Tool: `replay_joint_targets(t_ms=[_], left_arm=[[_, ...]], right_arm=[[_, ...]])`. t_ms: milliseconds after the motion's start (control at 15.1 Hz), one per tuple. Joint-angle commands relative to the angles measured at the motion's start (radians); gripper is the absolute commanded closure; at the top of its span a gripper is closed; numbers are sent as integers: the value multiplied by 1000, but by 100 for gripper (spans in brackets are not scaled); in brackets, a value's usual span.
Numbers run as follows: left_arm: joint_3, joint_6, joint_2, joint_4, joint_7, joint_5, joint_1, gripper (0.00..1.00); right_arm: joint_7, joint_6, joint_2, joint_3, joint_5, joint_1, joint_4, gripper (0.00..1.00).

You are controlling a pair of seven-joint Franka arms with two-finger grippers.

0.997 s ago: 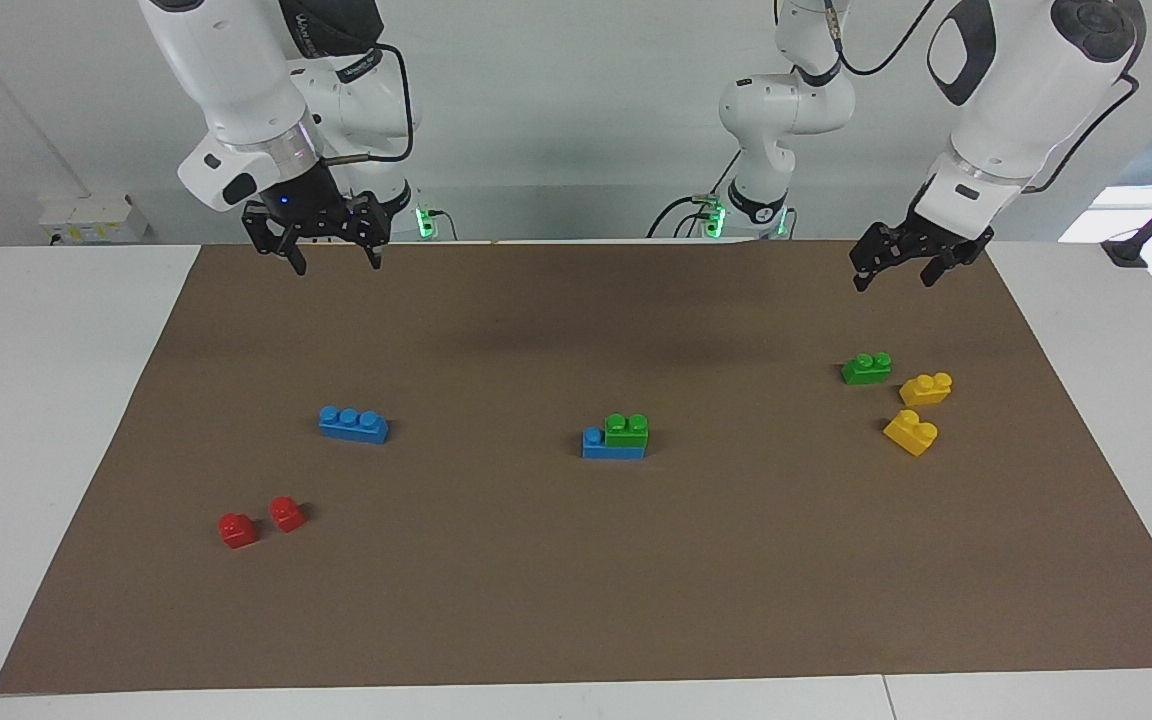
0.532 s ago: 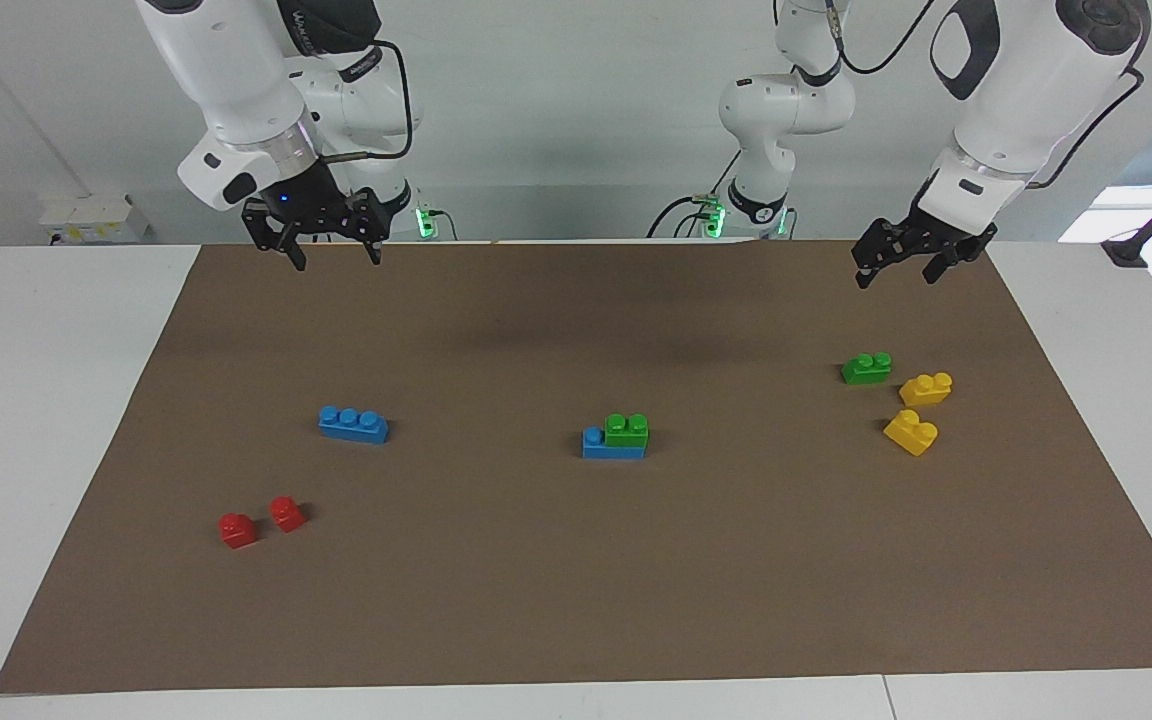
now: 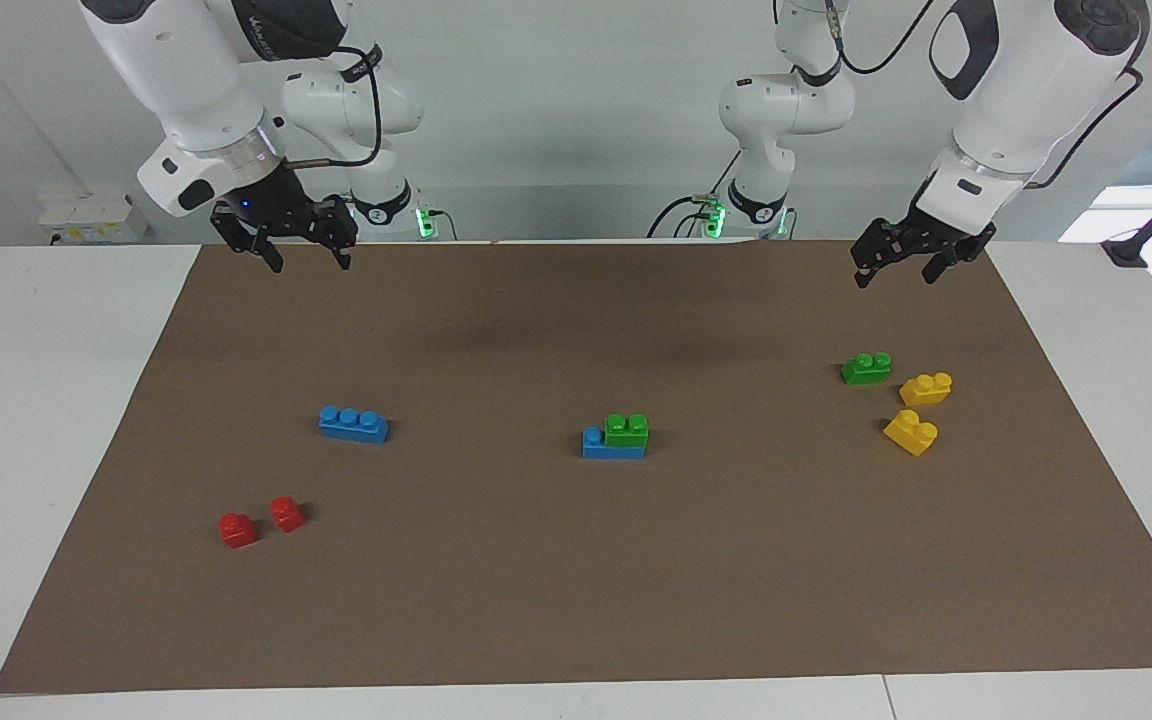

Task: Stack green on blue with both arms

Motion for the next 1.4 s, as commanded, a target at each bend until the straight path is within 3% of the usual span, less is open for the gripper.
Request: replay_joint_targets(t_ms=[0, 1329], left_arm=[[-3, -24, 4, 14, 15, -15, 2, 0], [-3, -19, 2, 16, 7, -15, 1, 0]], right_arm=[[-9, -32, 32, -9, -59, -8, 48, 9], [43, -46, 26, -27, -128, -8, 50, 3]])
